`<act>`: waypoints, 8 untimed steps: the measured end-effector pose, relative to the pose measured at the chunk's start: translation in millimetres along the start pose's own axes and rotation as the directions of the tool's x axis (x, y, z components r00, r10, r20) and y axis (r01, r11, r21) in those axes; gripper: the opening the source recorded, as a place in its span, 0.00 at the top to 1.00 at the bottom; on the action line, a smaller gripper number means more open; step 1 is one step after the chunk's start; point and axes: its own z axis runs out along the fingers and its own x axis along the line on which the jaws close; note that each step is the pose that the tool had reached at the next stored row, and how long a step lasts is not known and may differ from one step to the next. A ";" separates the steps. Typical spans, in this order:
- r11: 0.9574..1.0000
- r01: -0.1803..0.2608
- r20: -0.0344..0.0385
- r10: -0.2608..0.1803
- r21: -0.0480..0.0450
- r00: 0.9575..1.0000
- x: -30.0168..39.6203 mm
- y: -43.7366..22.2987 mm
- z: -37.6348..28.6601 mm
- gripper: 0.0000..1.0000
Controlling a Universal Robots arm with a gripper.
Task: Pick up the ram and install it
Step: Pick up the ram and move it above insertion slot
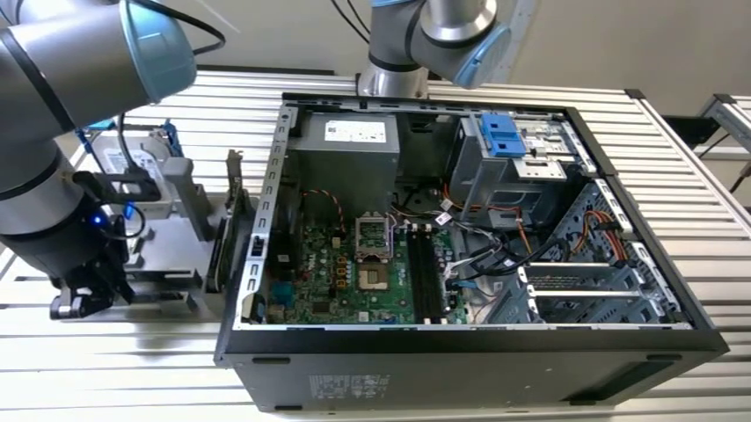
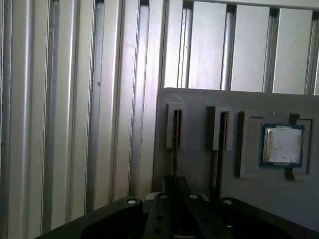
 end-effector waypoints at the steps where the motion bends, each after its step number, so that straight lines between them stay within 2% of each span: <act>1: 1.000 0.000 0.000 0.000 0.000 1.000 0.0 0.0 -1.2 1.00; 8: 1.000 0.000 0.000 0.000 0.000 1.000 -0.2 0.2 -10.4 1.00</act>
